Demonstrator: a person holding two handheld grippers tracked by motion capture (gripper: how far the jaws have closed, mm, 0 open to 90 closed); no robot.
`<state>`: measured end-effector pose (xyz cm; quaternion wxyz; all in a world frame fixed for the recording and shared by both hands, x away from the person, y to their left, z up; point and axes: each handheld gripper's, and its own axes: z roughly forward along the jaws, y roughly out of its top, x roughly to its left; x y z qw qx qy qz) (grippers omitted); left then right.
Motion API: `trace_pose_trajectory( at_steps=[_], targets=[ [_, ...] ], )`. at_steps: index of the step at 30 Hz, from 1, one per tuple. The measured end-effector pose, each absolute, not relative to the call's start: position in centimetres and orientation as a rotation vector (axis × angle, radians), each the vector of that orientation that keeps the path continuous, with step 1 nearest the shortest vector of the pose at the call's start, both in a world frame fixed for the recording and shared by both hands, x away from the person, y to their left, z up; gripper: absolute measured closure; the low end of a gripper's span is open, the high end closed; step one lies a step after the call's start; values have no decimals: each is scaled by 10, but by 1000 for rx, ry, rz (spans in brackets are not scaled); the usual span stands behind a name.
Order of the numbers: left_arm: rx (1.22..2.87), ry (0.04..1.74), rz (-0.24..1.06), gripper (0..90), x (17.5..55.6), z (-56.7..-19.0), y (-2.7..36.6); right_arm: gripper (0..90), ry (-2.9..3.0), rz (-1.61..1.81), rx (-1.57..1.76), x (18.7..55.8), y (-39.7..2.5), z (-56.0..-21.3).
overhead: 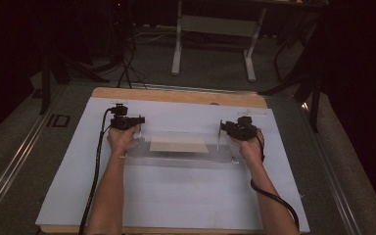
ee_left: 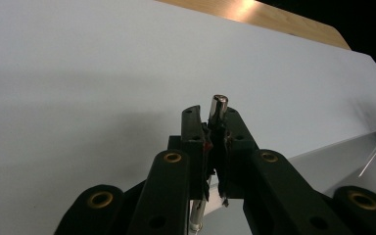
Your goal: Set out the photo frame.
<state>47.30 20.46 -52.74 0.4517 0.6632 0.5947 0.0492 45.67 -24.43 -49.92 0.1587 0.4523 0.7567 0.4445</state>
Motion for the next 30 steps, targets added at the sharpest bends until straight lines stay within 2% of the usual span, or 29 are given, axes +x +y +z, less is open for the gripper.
trace_pose_trajectory(
  at_steps=[20, 30],
  targets=[
    [1637, 1473, 115, 836, 473, -528, 205, 626, 2181, 1282, 1103, 400, -259, -491],
    [1630, 1478, 106, 834, 473, -528, 205, 630, 2204, 1216, 1133, 385, -268, -504]
  ],
)
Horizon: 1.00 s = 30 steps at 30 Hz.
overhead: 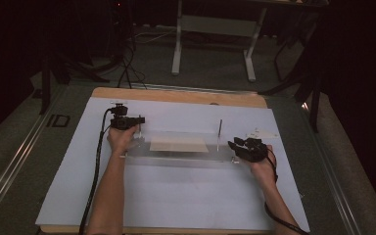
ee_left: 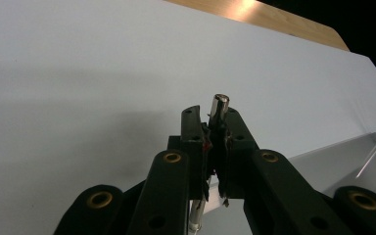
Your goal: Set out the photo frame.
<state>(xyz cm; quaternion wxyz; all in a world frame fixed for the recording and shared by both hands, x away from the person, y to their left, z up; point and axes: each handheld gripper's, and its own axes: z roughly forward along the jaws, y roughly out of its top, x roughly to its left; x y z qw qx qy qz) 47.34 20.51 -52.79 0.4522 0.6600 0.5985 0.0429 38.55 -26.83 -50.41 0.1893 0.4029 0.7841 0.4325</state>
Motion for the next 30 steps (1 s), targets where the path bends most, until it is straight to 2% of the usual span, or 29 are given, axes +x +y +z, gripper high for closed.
trace_pose_trajectory(
  at_steps=[6, 13, 30],
  targets=[
    [1630, 1478, 104, 834, 473, -528, 205, 638, 2253, 1198, 1119, 383, -270, -517],
    [1629, 1479, 102, 834, 473, -528, 205, 604, 2293, 1234, 1017, 379, -262, -516],
    [1623, 1493, 77, 829, 475, -528, 206, 443, 2239, 1333, 737, 372, -252, -508]
  ],
)
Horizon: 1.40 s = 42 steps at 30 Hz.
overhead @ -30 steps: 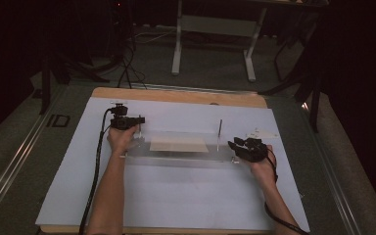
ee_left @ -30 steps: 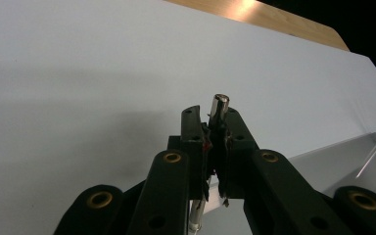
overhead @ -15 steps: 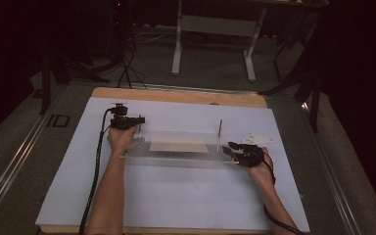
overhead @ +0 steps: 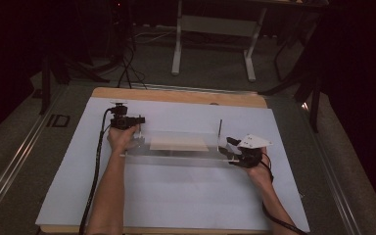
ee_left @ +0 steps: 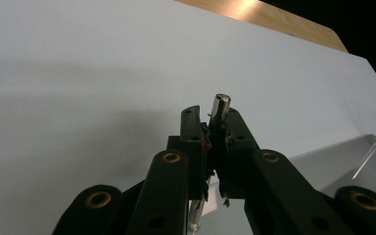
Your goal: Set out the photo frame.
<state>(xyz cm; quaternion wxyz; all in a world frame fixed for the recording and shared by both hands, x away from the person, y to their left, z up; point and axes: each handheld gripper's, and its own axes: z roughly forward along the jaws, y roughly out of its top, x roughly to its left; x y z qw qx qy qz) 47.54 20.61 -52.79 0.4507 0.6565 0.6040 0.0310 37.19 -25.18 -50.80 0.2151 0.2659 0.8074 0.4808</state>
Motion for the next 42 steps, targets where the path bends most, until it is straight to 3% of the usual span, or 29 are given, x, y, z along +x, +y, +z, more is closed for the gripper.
trace_pose_trajectory(
  at_steps=[8, 14, 20, 42],
  targets=[
    [1610, 1479, 64, 816, 475, -529, 208, 454, 2267, 1374, 713, 373, -247, -506],
    [1635, 1468, 82, 749, 472, -529, 210, 454, 2269, 1368, 718, 373, -247, -505],
    [1646, 1426, 139, 690, 461, -525, 218, 454, 2268, 1373, 726, 374, -247, -505],
    [1687, 1217, 319, 636, 408, -506, 240, 454, 2254, 1400, 771, 380, -247, -498]
  ],
)
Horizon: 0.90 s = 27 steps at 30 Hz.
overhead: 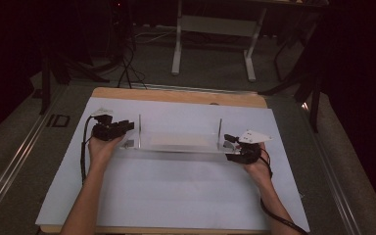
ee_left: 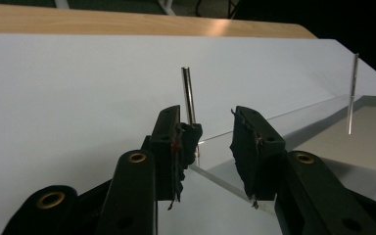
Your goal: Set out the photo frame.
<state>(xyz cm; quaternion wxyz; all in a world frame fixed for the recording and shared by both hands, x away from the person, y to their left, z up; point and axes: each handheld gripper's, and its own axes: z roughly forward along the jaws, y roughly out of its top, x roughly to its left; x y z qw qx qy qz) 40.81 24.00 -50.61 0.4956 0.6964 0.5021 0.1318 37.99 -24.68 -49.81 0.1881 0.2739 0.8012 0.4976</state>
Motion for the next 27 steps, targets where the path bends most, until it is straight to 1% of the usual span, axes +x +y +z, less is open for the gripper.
trace_pose_trajectory(
  at_steps=[6, 9, 13, 22, 27],
  targets=[
    [1700, 1171, 358, 620, 396, -504, 241, 453, 2251, 1410, 783, 383, -247, -496],
    [1702, 1163, 414, 619, 389, -505, 240, 454, 2253, 1416, 793, 384, -247, -495],
    [1678, 1149, 448, 618, 380, -506, 244, 454, 2255, 1418, 798, 386, -247, -493],
    [1711, 1128, 474, 586, 371, -506, 246, 454, 2252, 1434, 819, 390, -248, -490],
    [1723, 1088, 491, 568, 365, -507, 244, 454, 2250, 1445, 835, 393, -248, -488]
  ],
)
